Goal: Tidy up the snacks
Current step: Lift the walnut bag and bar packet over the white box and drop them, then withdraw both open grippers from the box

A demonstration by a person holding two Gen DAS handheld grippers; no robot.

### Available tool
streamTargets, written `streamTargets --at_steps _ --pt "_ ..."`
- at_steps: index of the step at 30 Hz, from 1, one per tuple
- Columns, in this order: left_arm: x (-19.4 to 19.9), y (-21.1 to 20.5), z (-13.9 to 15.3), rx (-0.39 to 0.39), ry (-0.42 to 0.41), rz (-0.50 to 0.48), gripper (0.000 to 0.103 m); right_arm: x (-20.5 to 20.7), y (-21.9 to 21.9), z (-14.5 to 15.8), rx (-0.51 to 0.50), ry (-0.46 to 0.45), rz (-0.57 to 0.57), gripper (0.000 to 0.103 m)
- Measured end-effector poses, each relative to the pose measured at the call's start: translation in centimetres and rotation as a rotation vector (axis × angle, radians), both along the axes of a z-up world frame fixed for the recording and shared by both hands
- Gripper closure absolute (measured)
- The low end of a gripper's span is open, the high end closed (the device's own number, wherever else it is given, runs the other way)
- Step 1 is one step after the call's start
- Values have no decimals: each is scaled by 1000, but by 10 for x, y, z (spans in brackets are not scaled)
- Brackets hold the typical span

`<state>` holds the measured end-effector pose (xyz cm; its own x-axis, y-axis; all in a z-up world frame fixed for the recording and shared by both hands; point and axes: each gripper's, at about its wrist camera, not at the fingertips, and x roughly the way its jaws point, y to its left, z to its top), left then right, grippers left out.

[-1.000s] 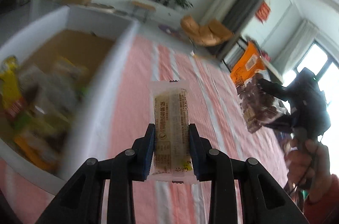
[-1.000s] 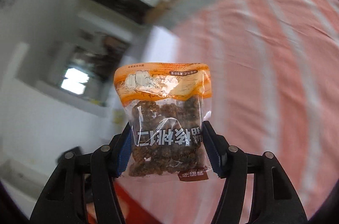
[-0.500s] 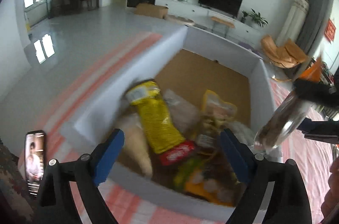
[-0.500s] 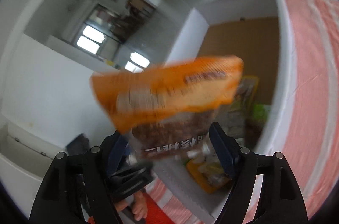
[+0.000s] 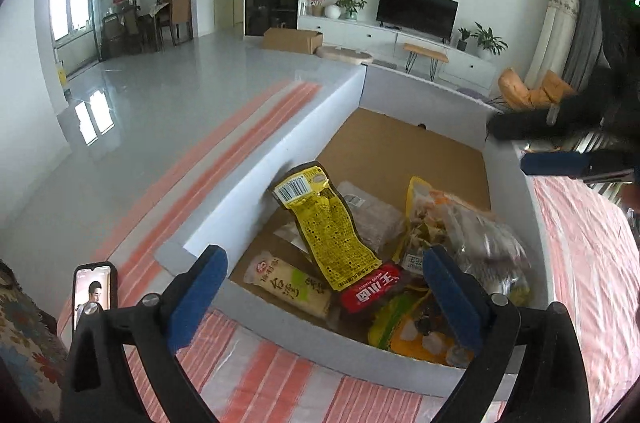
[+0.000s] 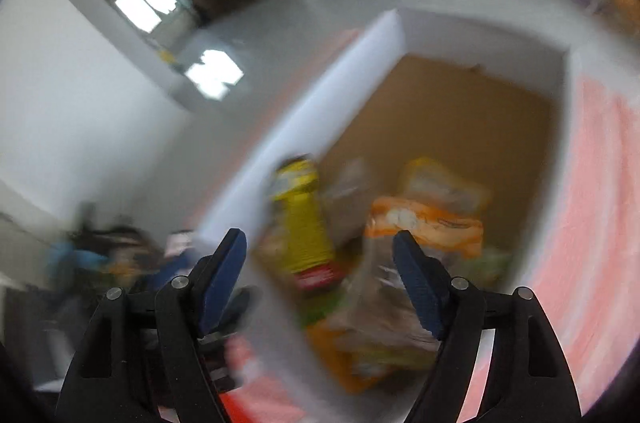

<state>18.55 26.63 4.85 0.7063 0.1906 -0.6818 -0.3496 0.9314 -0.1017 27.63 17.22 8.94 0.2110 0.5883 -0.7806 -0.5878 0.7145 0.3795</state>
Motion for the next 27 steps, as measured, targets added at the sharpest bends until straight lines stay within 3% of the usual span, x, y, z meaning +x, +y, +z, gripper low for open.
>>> streamTargets --at_steps 2,3,7,9,12,16,19,22,23,26,27 --pt "-3 -3 5 8 -25 -1 5 -2 -4 8 127 61 29 24" --pt "-5 -5 8 15 -45 0 5 -9 -3 16 143 31 33 24" --pt "-17 -21 30 93 -143 13 0 -41 -8 43 28 -283 -20 24" --pt "-20 -26 39 106 -161 13 0 -60 -21 45 -14 -388 -50 24" --pt "-15 -31 47 80 -139 -15 0 -61 -36 32 -96 -422 -75 24" --pt "-10 -39 50 144 -101 -6 0 -75 -58 27 -130 -439 -87 24" --pt "-12 -42 52 142 -96 -18 0 -93 -74 33 -94 -494 -93 24" --pt "-14 -45 53 155 -98 -10 0 -119 -87 51 14 -645 -123 21" --pt "-14 -45 53 163 -96 0 0 -122 -88 53 29 -641 -115 14" --pt "-14 -46 55 141 -92 -4 0 -100 -71 42 -36 -435 -60 15" --pt "-14 -45 55 134 -93 -6 0 -99 -72 42 -19 -415 -74 15"
